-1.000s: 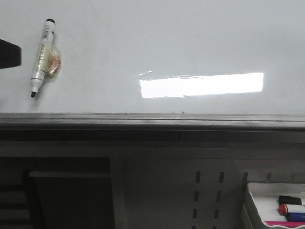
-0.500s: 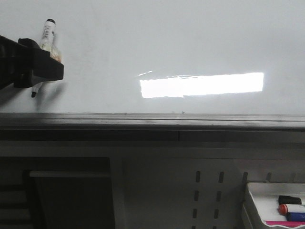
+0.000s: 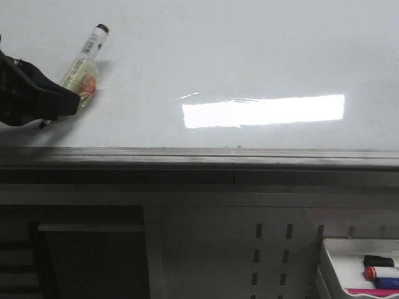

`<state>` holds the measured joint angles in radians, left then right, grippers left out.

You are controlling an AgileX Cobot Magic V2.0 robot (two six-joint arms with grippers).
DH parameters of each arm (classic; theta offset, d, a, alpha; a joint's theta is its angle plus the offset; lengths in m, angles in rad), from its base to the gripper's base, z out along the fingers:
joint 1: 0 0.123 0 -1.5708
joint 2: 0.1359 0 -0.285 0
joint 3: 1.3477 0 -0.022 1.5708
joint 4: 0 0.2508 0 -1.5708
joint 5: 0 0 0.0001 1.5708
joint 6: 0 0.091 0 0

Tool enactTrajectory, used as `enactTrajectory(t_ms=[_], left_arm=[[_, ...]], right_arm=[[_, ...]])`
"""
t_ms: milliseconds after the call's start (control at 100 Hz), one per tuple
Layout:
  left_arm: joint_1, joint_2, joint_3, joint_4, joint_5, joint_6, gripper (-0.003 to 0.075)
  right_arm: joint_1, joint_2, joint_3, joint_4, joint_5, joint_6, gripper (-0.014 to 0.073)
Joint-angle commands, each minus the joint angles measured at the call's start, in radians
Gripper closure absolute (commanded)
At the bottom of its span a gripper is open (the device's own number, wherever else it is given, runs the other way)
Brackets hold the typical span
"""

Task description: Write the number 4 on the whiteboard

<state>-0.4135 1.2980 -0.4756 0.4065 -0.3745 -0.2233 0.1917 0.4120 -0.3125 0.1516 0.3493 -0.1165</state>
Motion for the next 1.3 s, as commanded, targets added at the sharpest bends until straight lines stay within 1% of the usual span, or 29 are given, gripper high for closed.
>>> enactTrajectory(t_ms=[0, 20, 30, 40, 90, 100, 140, 190, 230, 280, 320, 430, 500, 700, 910, 980, 1020, 1050, 1060, 1070, 1090, 1110, 1120, 1130, 1140, 1150, 1180, 1190, 1290], left_arm=[[-0.019, -0.066, -0.026, 0.257, -0.074, -0.010, 0.0741], [-0.024, -0.073, -0.026, 0.294, -0.074, -0.010, 0.0741], [-0.026, -0.078, -0.026, 0.348, -0.075, -0.010, 0.0741], [-0.026, -0.081, -0.026, 0.348, -0.076, -0.010, 0.0741], [-0.041, -0.096, -0.026, 0.472, -0.084, -0.010, 0.0741], [-0.043, -0.096, -0.026, 0.486, -0.084, -0.010, 0.0741], [-0.055, -0.107, -0.026, 0.558, -0.092, -0.010, 0.0741], [-0.070, -0.115, -0.026, 0.625, -0.108, -0.010, 0.0741], [-0.081, -0.120, -0.026, 0.665, -0.133, -0.010, 0.0741], [-0.088, -0.127, -0.026, 0.714, -0.172, -0.010, 0.0741], [-0.093, -0.129, -0.026, 0.752, -0.208, -0.010, 0.0741], [-0.092, -0.129, -0.026, 0.780, -0.263, -0.010, 0.0741], [-0.092, -0.129, -0.026, 0.785, -0.277, -0.010, 0.0741], [-0.092, -0.129, -0.026, 0.797, -0.321, -0.010, 0.0741], [-0.092, -0.129, -0.026, 0.797, -0.321, -0.010, 0.0741], [-0.092, -0.129, -0.026, 0.797, -0.321, -0.010, 0.0741], [-0.092, -0.129, -0.026, 0.797, -0.321, -0.010, 0.0741], [-0.092, -0.129, -0.026, 0.797, -0.321, -0.010, 0.0741], [-0.092, -0.129, -0.026, 0.797, -0.321, -0.010, 0.0741], [-0.092, -0.129, -0.026, 0.797, -0.321, -0.010, 0.0741], [-0.092, -0.129, -0.026, 0.797, -0.321, -0.010, 0.0741], [-0.092, -0.129, -0.026, 0.797, -0.321, -0.010, 0.0741], [-0.092, -0.129, -0.026, 0.797, -0.321, -0.010, 0.0741], [-0.092, -0.129, -0.026, 0.797, -0.321, -0.010, 0.0741], [-0.092, -0.129, -0.026, 0.797, -0.321, -0.010, 0.0741], [-0.092, -0.129, -0.026, 0.797, -0.321, -0.010, 0.0741], [-0.092, -0.129, -0.026, 0.797, -0.321, -0.010, 0.0740], [-0.092, -0.129, -0.026, 0.797, -0.321, -0.010, 0.0740], [-0.092, -0.133, -0.026, 0.793, -0.321, -0.010, 0.0738]], right_arm=[[0.108, 0.059, -0.070, 0.003, -0.075, -0.044, 0.0630], [0.140, 0.074, -0.080, 0.003, -0.080, -0.044, 0.0622], [0.162, 0.085, -0.087, 0.003, -0.085, -0.044, 0.0613], [0.173, 0.090, -0.087, 0.003, -0.085, -0.044, 0.0609], [0.262, 0.135, -0.116, 0.003, -0.096, -0.044, 0.0571], [0.262, 0.141, -0.120, 0.003, -0.100, -0.044, 0.0566], [0.338, 0.190, -0.143, 0.001, -0.109, -0.044, 0.0536], [0.400, 0.234, -0.170, 0.001, -0.125, -0.044, 0.0496], [0.468, 0.275, -0.195, -0.008, -0.135, -0.044, 0.0456], [0.521, 0.323, -0.227, -0.027, -0.143, -0.044, 0.0410], [0.575, 0.360, -0.255, -0.050, -0.147, -0.044, 0.0351], [0.661, 0.441, -0.324, -0.062, -0.157, -0.044, 0.0236], [0.688, 0.494, -0.364, -0.064, -0.166, -0.044, 0.0228], [0.694, 0.618, -0.434, -0.070, -0.227, -0.044, 0.0230], [0.715, 0.707, -0.481, -0.070, -0.217, -0.044, 0.0230], [0.715, 0.713, -0.485, -0.070, -0.217, -0.044, 0.0248], [0.715, 0.713, -0.485, -0.070, -0.219, -0.044, 0.0295], [0.715, 0.713, -0.485, -0.070, -0.217, -0.044, 0.0344], [0.715, 0.713, -0.485, -0.070, -0.214, -0.044, 0.0388], [0.715, 0.713, -0.485, -0.070, -0.211, -0.044, 0.0388], [0.715, 0.713, -0.485, -0.070, -0.205, -0.044, 0.0435], [0.715, 0.713, -0.485, -0.070, -0.196, -0.044, 0.0503], [0.715, 0.713, -0.485, -0.070, -0.196, -0.044, 0.0503], [0.715, 0.713, -0.485, -0.070, -0.191, -0.044, 0.0555], [0.715, 0.713, -0.485, -0.070, -0.188, -0.044, 0.0555], [0.715, 0.713, -0.485, -0.070, -0.182, -0.044, 0.0589], [0.715, 0.713, -0.485, -0.070, -0.174, -0.044, 0.0655], [0.715, 0.713, -0.485, -0.070, -0.168, -0.044, 0.0664], [0.715, 0.713, -0.485, -0.089, -0.144, -0.044, 0.0659]])
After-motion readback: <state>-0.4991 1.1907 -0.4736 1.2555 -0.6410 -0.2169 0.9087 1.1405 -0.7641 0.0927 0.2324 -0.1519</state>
